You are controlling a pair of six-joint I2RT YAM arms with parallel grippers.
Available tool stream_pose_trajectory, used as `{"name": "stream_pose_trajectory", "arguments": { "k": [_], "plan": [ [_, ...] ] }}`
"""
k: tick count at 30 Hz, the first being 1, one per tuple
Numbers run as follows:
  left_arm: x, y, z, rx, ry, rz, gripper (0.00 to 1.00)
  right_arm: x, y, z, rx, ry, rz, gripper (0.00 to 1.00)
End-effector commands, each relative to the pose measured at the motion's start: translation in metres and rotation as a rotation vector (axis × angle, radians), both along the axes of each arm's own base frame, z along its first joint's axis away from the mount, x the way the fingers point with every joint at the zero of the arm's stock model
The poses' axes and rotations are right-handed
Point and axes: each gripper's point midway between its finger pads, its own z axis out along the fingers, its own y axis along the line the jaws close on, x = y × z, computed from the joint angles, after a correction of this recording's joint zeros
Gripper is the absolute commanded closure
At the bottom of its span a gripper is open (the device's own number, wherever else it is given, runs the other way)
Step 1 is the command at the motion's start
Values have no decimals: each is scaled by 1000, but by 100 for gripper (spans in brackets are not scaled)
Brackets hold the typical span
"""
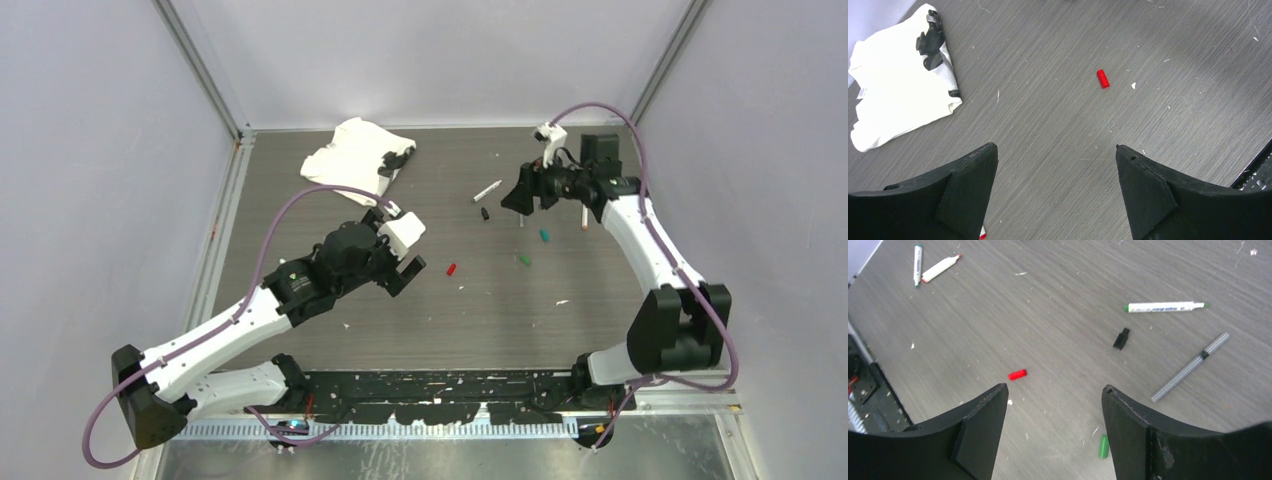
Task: Insert the pens into the pen caps
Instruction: Pick up the pen from the center of the board.
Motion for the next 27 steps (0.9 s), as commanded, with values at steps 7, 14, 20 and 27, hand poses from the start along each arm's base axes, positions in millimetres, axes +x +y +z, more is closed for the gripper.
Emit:
{"name": "stream_pose_trajectory", "arguments": {
  "k": [7,14,20,27],
  "plan": [
    [4,2,19,-40,-70,2,12,103,1,-28,-189,109,-494,30],
    [3,2,20,-44,-76,-2,12,137,-2,-69,-225,255,-836,35],
    [3,2,20,-43,-78,-3,12,156,-3,-105,-301,297,-901,49],
    [3,2,21,-45,-81,-5,12,171,3,-128,-318,319,-908,50]
  ]
}}
